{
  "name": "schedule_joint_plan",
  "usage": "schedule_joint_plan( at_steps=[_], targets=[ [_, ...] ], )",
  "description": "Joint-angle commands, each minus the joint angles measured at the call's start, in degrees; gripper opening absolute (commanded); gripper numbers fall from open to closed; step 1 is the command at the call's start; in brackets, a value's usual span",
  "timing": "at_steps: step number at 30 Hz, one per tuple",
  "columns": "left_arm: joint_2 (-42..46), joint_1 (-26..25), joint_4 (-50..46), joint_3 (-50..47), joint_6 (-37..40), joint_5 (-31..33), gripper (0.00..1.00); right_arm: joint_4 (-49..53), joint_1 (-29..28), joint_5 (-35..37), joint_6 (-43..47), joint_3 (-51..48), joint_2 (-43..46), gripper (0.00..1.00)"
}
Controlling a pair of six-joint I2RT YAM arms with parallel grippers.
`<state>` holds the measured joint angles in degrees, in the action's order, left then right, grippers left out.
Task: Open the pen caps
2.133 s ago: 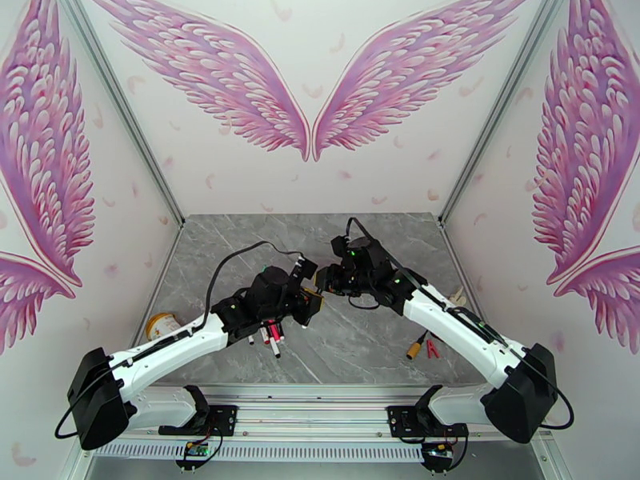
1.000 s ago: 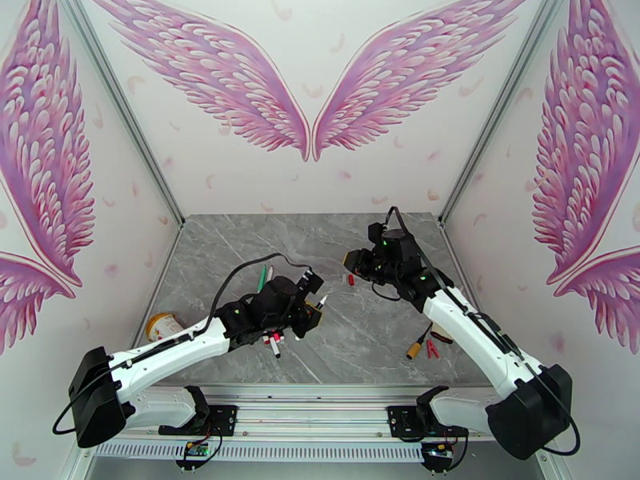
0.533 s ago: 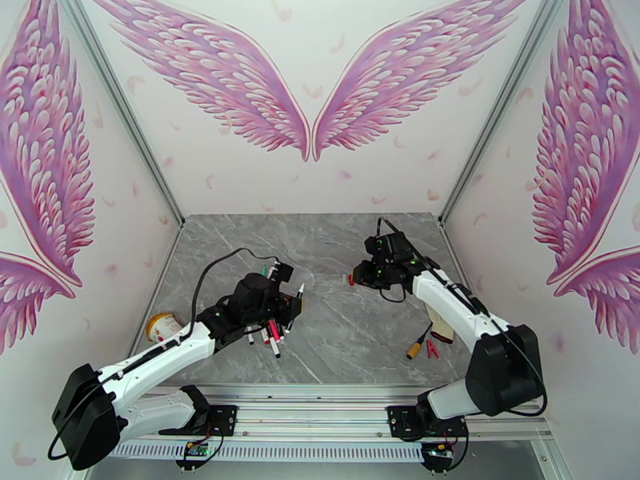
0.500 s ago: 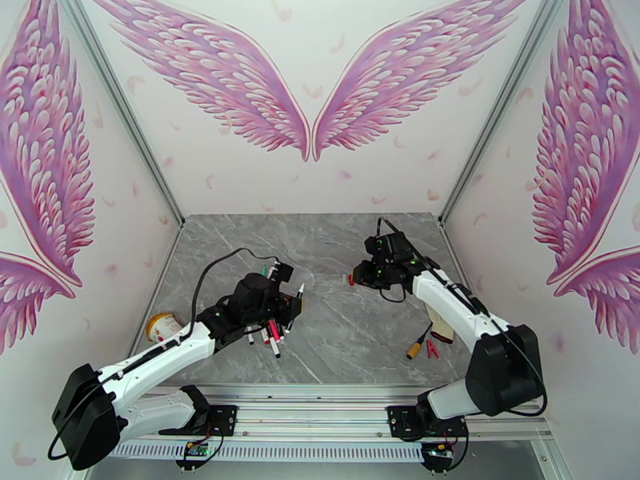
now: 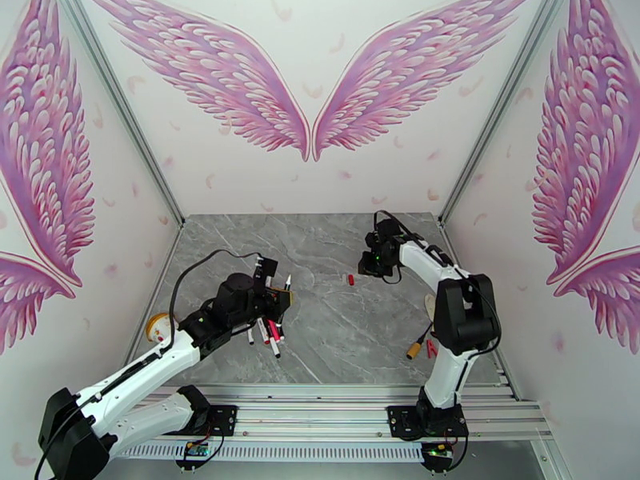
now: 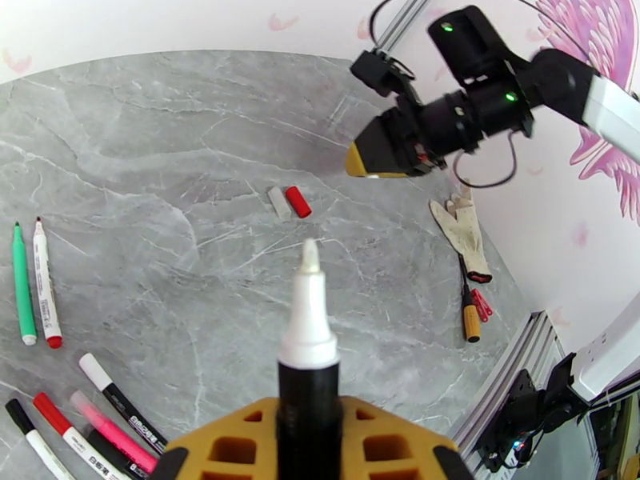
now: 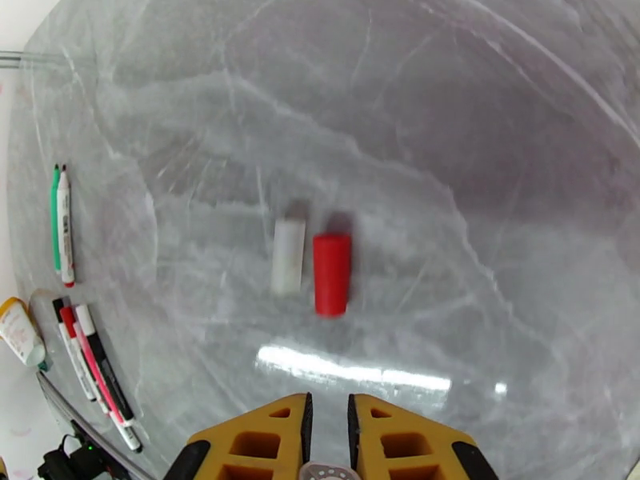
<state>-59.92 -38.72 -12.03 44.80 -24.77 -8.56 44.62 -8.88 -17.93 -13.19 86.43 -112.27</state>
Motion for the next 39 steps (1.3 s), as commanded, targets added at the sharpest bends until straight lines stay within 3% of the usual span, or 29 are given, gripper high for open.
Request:
schedule_joint_plan(
  at_steps=[1,14,25,39],
  targets=[
    [-0.78,-0.03,-3.76,3.99,3.20,1.08,0.09,3.31,0.27,0.47,2.11,2.95,-3.22,0.05],
    [-4.76,-0.92,-5.37,8.37,4.65,-0.17,0.13,4.98,0.27,-0.57,2.64,8.03,-10.19,0.07],
    [-5.04,-0.90,-2.81,7.32,0.92,-0.49,0.09,5.39,0.29,-1.23,3.08,9.26,-13.00,0.11],
    [-8.40,-0.83,-0.96,6.94,-0.62,-1.55,0.07,4.89,0.11,-3.32,2.41,9.82,-13.61,0.27]
  ],
)
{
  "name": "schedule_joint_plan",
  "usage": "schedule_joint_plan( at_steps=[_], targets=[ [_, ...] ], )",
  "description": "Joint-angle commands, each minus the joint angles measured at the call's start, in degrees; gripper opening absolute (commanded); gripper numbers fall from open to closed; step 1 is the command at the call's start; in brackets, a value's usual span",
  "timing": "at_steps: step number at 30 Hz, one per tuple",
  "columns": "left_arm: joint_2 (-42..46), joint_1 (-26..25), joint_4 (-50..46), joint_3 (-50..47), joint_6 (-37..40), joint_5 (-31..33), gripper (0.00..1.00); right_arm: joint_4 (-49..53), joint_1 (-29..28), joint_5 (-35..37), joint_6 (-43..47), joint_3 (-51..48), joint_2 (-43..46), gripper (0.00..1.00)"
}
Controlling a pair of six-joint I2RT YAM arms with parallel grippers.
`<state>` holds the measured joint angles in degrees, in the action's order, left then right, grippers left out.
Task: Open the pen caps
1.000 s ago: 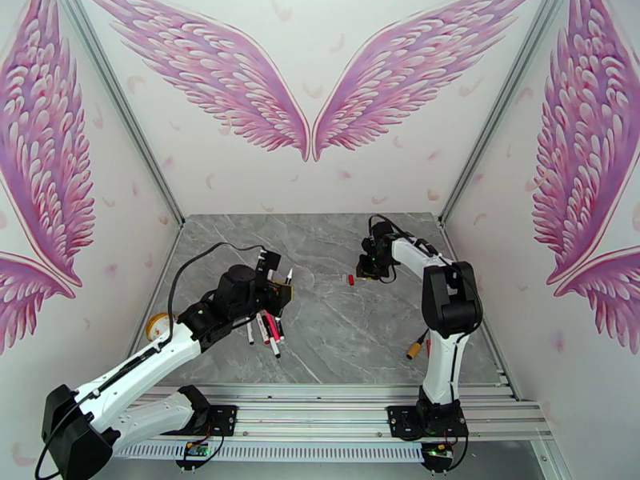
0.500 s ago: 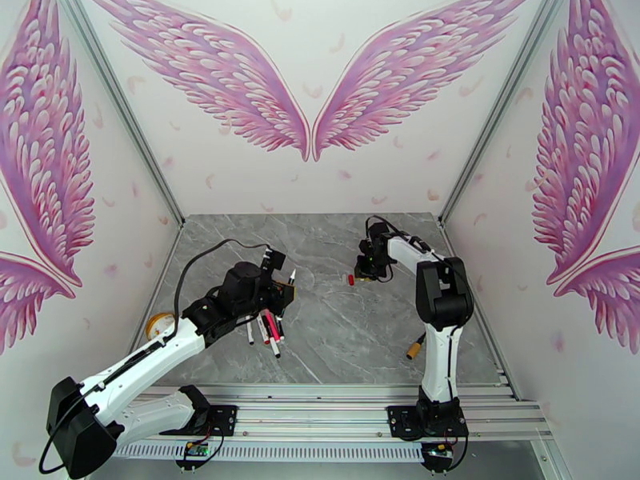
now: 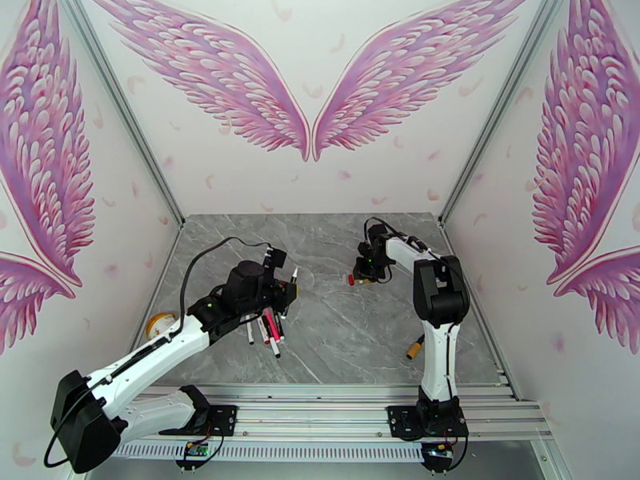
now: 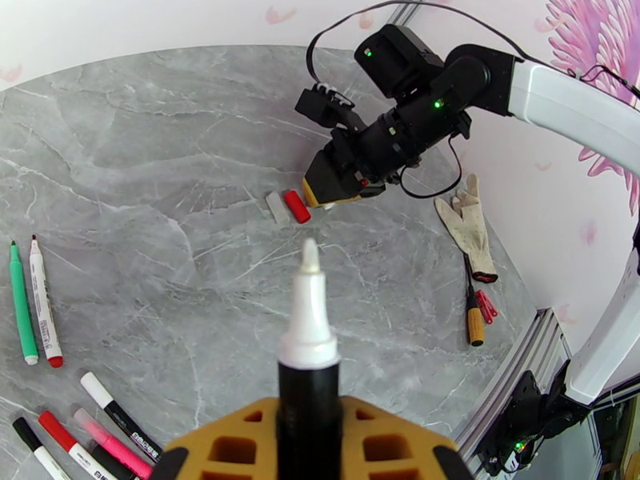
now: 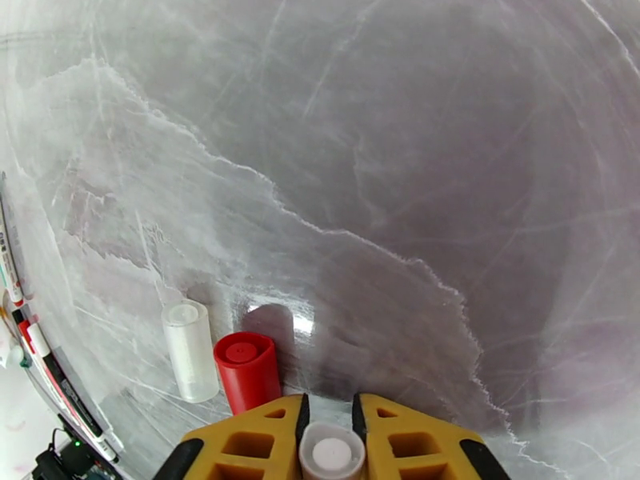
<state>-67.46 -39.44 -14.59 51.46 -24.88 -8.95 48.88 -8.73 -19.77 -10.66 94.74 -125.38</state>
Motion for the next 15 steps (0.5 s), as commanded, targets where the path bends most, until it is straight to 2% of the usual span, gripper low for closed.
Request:
schedule_joint_plan(
  at_steps=[1,15],
  targets=[
    [-1.17,-0.11,1.62,0.22,-0.60,-1.26,0.07,0.52,-0.01,-1.65,-0.15,1.46,-0.32,0.28],
    [-4.16,-0.12,2.41,0.12,-1.83,-2.34,0.07,-2.01,-0.09,-2.81,-2.00,-1.34,2.88,0.29]
  ],
)
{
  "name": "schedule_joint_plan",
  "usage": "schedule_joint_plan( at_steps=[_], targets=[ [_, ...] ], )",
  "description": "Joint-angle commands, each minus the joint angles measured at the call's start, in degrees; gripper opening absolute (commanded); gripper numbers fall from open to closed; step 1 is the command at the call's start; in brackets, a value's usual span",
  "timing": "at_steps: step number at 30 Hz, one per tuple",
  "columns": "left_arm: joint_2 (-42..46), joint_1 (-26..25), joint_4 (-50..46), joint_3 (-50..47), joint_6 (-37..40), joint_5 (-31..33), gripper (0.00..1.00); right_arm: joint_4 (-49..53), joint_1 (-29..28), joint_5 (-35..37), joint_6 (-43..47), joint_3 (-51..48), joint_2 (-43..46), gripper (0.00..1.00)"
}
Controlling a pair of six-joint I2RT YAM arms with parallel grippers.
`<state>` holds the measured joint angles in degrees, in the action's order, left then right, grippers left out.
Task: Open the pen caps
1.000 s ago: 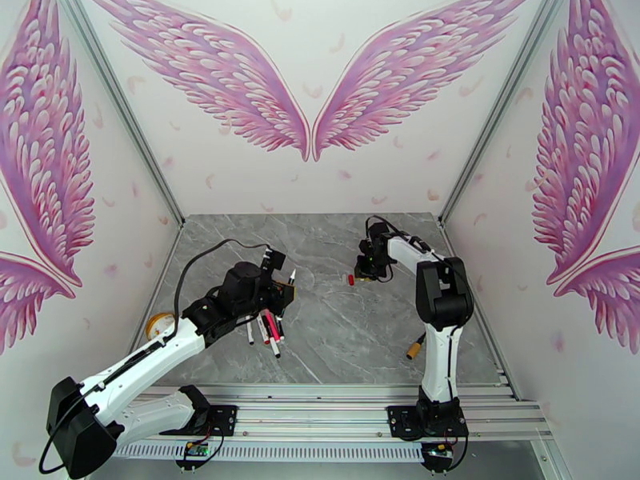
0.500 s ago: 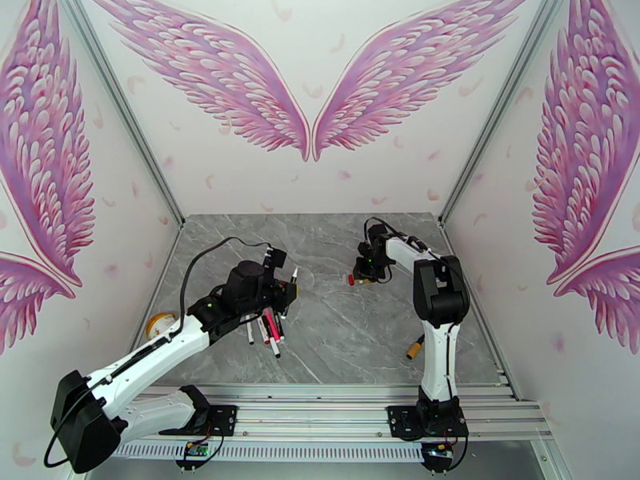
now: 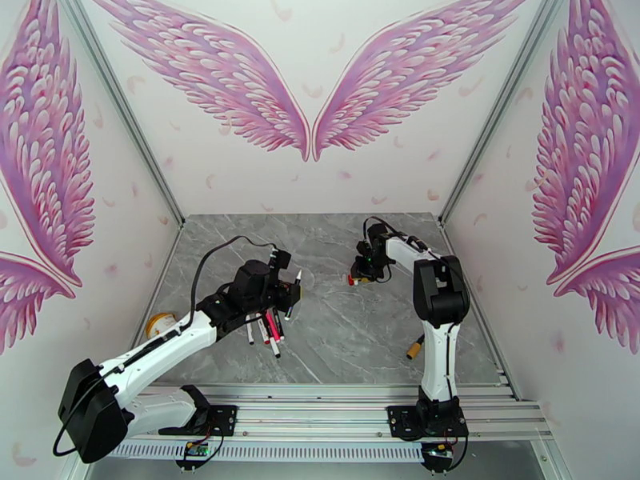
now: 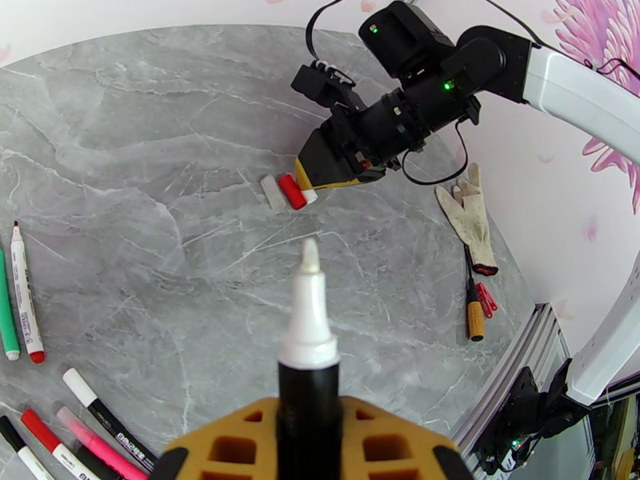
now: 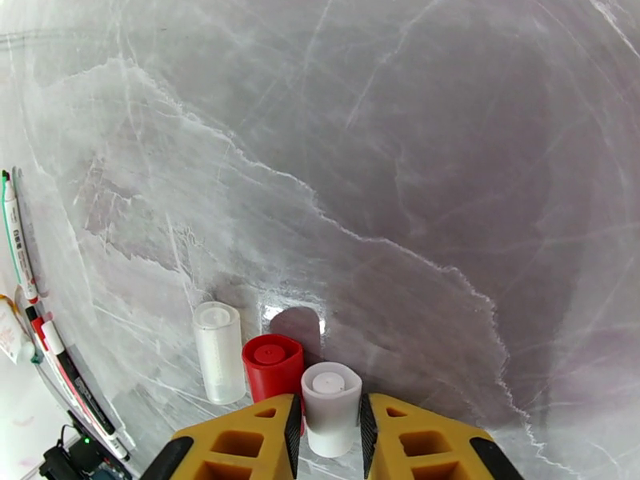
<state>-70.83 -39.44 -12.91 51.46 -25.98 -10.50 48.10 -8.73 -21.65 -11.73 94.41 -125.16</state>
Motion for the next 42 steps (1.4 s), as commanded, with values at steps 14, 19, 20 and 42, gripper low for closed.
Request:
schedule_joint_plan(
  at_steps=[14,19,20,42],
  targets=[
    [-7.52,0.05,-3.65,4.33,-2.20,5.65,0.04,-9.57,-0.06,0.55,-3.71,-14.26,16.62,0.40],
    [-12.98,0.74,-8.04,9.61,0.17,10.16,0.04,-16.06,-0.18,-1.09,-6.24,-23.79,26.56,0.48],
    [-14.19,0.97,-8.91,10.68,0.50,10.60,0.04,-17.37,-0.28,-1.61,-6.78,-25.47,28.49,0.49],
    [-41.66,8.12,-18.24,31.83,5.50,22.99,0.02,-29.43,-0.60,-11.64,-15.87,-46.55,62.29,0.99]
  ],
)
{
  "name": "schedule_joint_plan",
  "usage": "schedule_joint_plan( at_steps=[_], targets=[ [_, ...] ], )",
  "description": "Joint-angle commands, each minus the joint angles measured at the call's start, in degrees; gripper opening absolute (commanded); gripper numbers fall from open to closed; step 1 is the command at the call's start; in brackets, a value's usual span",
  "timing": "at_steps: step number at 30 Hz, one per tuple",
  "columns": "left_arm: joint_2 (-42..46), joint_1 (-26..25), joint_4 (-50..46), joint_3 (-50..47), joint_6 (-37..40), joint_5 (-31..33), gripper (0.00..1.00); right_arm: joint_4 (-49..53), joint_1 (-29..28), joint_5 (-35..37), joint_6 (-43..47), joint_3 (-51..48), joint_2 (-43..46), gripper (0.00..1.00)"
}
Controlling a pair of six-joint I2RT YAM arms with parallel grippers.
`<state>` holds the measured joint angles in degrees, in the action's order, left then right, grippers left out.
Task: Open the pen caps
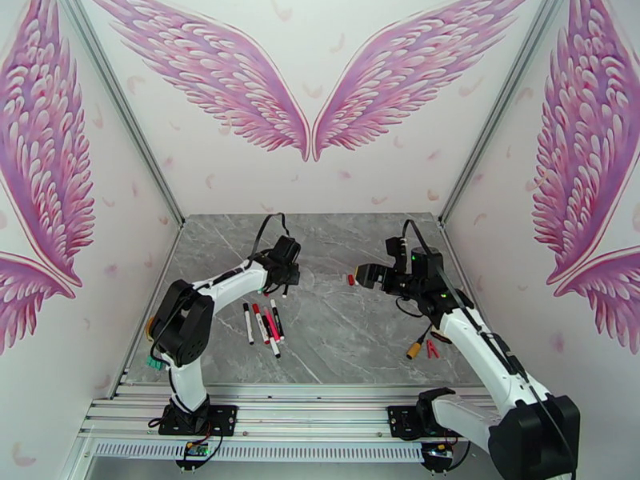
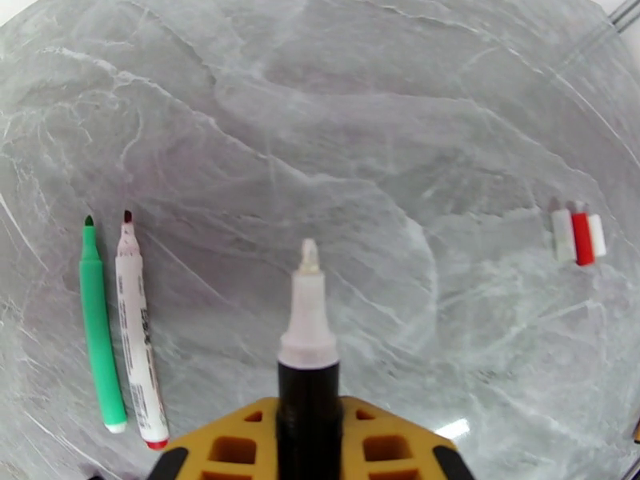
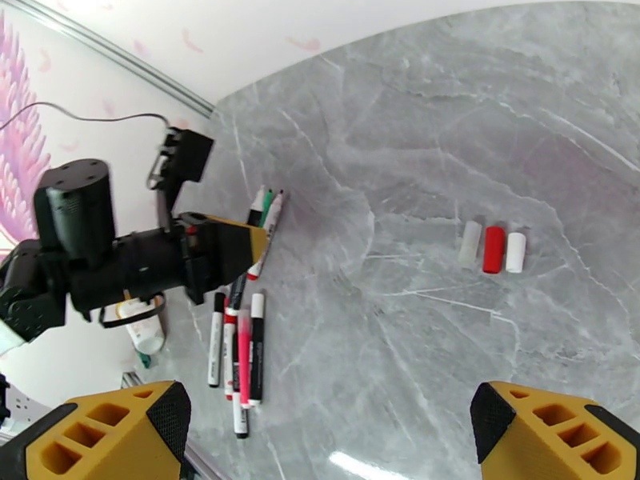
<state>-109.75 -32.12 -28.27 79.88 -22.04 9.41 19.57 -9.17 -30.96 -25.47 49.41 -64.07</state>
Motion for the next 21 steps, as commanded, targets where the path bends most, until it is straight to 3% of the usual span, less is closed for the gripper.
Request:
schedule_joint_plan(
  at_steps=[1,6,21],
  targets=[
    [-3.74,1.11,-3.37,4.22,1.65,4.17,0.02,-1.11,-0.19,-2.51,-2.66,-1.85,1.49,0.99],
    [-8.79,2.01,-6.47,8.69,1.46,8.29,0.02,-2.26,-0.23,-1.91,-2.69,-3.47,2.90,0.99],
    [-16.12,3.29,-8.21,13.26,1.56,12.19,0.05,-0.43,-0.19,0.27,-2.20,-2.58,5.37,0.99]
  ],
)
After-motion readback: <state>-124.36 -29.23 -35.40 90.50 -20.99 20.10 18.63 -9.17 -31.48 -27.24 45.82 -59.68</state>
